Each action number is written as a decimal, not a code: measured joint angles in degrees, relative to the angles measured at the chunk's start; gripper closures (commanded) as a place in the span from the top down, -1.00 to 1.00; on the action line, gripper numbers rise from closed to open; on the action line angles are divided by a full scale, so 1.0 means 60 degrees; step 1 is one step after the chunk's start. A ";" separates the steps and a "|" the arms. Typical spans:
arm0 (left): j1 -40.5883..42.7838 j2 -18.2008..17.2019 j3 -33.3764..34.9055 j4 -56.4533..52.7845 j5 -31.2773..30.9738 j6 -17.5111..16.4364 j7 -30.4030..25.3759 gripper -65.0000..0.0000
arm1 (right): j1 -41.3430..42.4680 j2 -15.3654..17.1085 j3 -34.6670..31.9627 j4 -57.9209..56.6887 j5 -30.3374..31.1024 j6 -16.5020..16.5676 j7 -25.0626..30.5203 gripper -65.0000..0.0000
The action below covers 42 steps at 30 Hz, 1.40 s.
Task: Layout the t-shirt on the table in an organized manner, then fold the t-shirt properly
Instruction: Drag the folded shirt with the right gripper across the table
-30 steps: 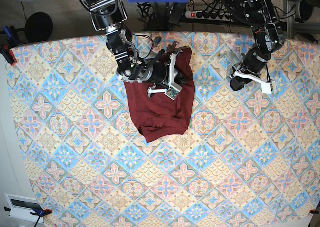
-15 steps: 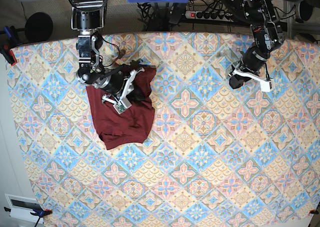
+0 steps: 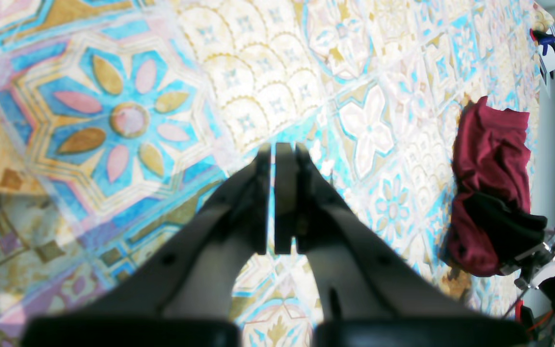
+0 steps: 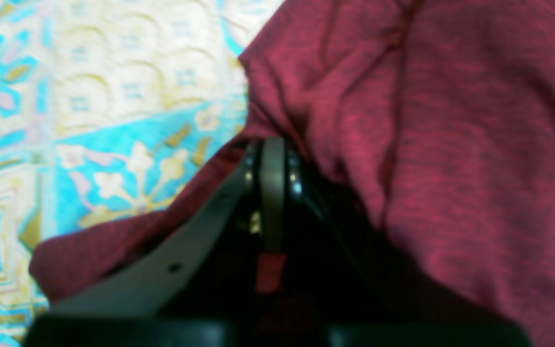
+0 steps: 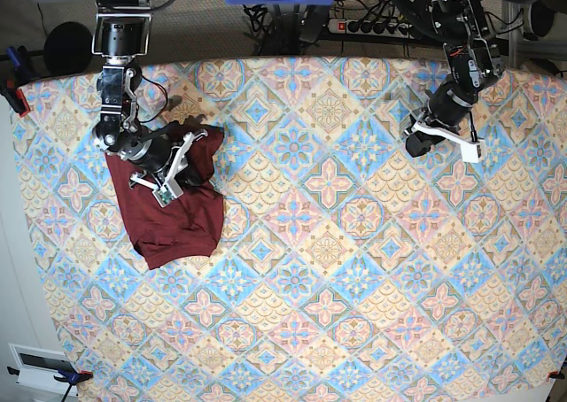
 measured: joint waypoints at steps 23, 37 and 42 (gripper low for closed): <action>0.0189 0.0004 0.0036 0.0011 -0.0036 0.0000 -0.0004 -1.00 | -0.1789 -0.0313 0.0335 0.4761 -0.0248 0.0004 -0.1115 -1.00; 0.0372 0.0022 0.0044 0.0011 -0.0036 -0.0004 0.0004 -1.00 | -0.1599 -0.0291 0.2208 0.2328 -0.0106 -0.0033 -0.0907 -1.00; 0.0335 0.0022 0.0044 0.0011 -0.0033 0.0000 -0.0004 -1.00 | -0.1483 -0.0295 0.1512 0.2313 -0.0240 -0.0073 -0.0929 -1.00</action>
